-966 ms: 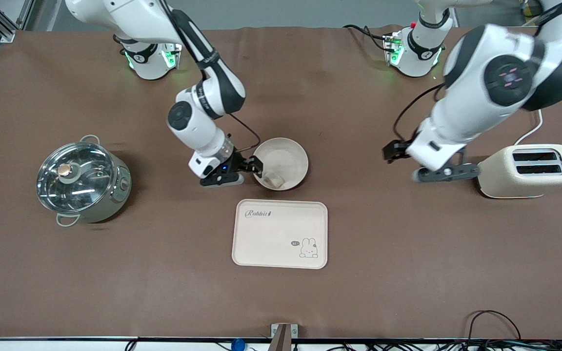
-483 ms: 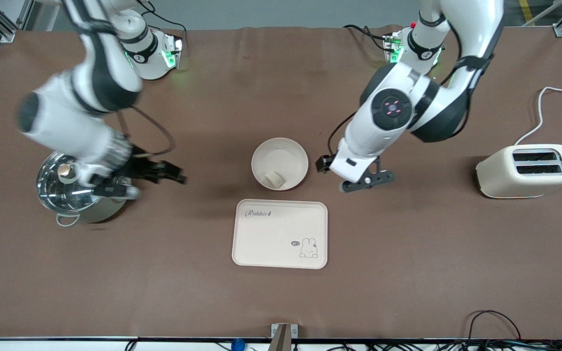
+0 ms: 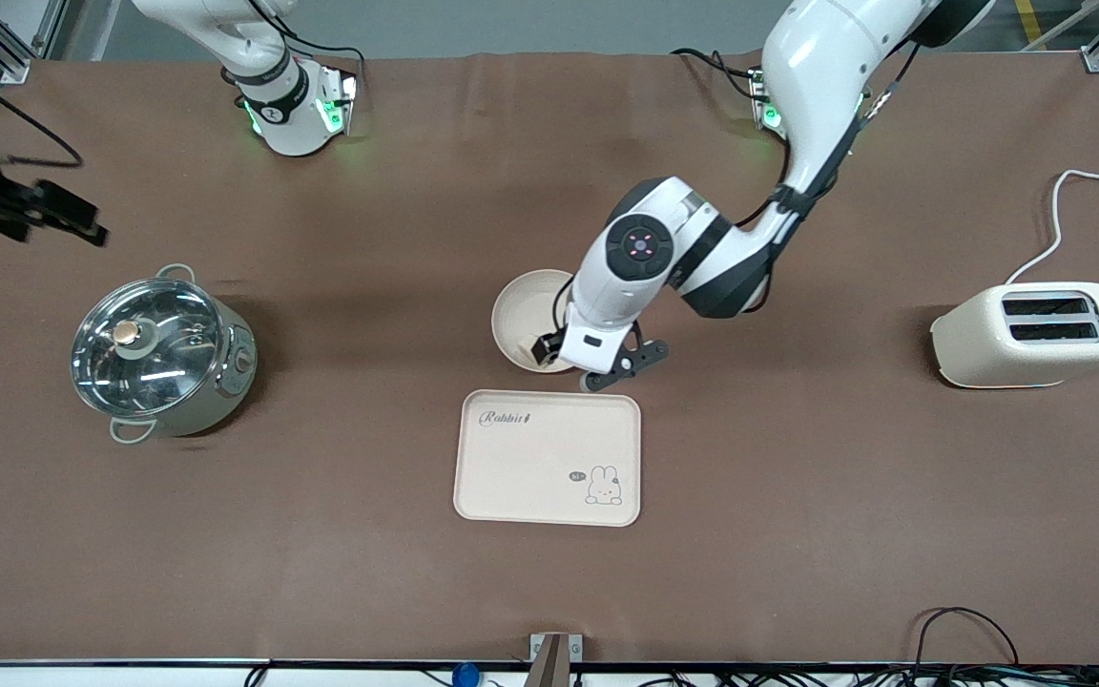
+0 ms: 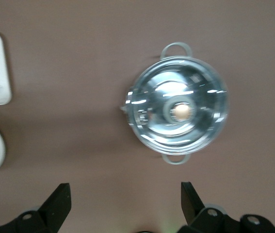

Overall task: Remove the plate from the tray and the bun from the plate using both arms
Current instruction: 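Retract the right gripper while the left gripper reaches the white bun, then lower the left gripper onto the bun and close on it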

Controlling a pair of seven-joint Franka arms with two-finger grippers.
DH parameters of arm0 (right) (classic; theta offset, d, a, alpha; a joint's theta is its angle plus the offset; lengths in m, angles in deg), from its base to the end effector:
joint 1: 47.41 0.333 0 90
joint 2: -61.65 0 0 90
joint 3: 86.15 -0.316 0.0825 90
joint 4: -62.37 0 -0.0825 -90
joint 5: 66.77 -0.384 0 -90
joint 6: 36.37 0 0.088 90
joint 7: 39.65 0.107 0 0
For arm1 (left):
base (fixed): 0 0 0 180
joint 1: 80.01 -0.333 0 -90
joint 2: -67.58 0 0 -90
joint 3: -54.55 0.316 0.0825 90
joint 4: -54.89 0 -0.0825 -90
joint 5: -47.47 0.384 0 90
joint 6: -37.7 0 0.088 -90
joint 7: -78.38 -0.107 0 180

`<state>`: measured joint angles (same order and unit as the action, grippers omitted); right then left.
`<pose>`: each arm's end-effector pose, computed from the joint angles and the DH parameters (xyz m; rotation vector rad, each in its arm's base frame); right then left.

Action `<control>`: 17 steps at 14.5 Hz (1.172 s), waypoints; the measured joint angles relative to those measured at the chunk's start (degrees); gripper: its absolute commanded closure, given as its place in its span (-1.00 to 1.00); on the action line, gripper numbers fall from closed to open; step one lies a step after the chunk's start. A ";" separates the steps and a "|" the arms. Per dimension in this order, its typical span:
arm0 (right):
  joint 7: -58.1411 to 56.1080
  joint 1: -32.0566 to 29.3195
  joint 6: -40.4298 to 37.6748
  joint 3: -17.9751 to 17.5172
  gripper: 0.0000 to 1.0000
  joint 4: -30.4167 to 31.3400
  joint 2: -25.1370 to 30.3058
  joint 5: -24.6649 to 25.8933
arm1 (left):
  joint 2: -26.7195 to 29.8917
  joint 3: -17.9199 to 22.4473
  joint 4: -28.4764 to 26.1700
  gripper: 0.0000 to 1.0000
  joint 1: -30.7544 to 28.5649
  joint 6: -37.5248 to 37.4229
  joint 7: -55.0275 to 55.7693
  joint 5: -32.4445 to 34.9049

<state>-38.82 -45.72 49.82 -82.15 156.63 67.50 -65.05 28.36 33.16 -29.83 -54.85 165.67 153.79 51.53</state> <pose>0.5147 -0.0261 0.6384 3.1174 -0.0869 -0.0613 0.5355 -0.4890 0.3046 2.8420 0.8082 -0.1370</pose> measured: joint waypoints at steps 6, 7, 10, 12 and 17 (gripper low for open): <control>-2.42 -0.98 0.89 -0.08 -1.00 -1.25 -0.30 1.74 | -5.68 2.85 0.93 -0.57 6.26 3.96 14.39 3.29; -2.42 -1.51 2.15 -0.09 -1.00 -0.40 -0.68 1.74 | -6.34 3.00 0.93 -0.55 6.69 4.78 15.74 3.57; -2.62 -3.51 4.21 -0.11 -1.00 1.33 -1.73 1.74 | -7.96 3.06 0.96 -0.47 7.00 7.24 17.39 3.73; -2.73 -3.97 4.37 -0.11 -1.00 1.40 -1.85 1.73 | -8.82 3.15 1.00 -0.38 6.99 8.20 17.42 3.73; -2.73 -3.97 4.32 -0.63 -1.00 1.40 -1.77 1.57 | -9.80 3.16 1.01 0.01 7.06 8.38 17.61 3.74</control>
<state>-41.55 -49.68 54.14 -82.78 158.03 65.73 -63.48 18.56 36.31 -28.82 -47.79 174.05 171.40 55.27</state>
